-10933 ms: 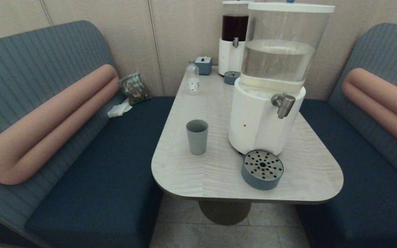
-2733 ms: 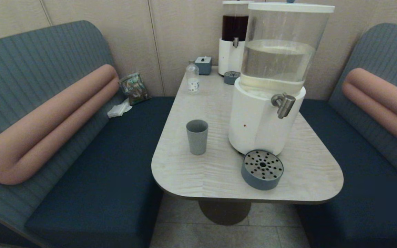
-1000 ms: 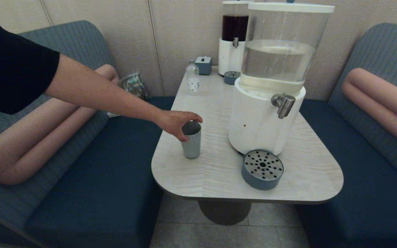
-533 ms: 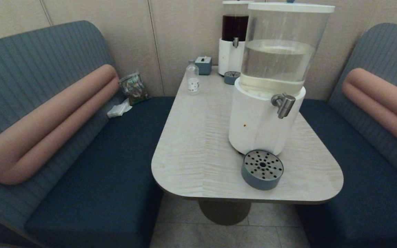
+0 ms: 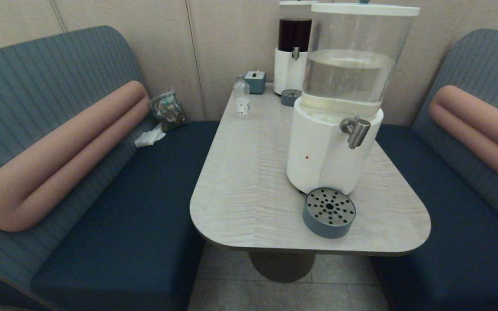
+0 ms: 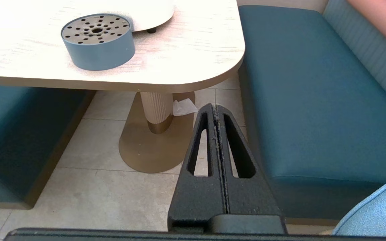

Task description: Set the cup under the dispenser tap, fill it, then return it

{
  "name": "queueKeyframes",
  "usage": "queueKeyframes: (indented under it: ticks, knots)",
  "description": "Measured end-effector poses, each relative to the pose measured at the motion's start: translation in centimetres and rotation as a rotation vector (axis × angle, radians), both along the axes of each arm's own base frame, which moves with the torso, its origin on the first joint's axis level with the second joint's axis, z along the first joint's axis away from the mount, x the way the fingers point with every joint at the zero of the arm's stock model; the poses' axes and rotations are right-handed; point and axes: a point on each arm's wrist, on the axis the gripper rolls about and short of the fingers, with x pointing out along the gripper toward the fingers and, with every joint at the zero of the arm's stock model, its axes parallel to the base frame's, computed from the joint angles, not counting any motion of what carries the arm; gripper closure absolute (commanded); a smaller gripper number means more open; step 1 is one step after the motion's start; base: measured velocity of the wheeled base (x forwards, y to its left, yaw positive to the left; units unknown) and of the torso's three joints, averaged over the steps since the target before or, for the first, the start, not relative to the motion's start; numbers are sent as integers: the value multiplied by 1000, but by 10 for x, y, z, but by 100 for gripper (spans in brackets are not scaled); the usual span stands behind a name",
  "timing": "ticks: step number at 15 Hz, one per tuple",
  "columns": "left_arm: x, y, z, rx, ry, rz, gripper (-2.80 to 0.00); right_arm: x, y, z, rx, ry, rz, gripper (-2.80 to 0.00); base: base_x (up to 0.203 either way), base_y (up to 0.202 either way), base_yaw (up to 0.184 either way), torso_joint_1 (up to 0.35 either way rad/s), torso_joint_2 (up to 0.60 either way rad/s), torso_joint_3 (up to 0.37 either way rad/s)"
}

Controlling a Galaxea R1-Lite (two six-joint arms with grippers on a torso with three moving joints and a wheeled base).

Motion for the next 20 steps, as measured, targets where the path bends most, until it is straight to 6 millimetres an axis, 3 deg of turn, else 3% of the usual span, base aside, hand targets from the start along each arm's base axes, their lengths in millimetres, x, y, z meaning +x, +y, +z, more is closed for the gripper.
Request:
queueKeyframes:
  ticks: [20]
  knots:
    - [0,0,0,0,0,0,0,0,0,0,0,0,0,0,0,0,0,0,0,0]
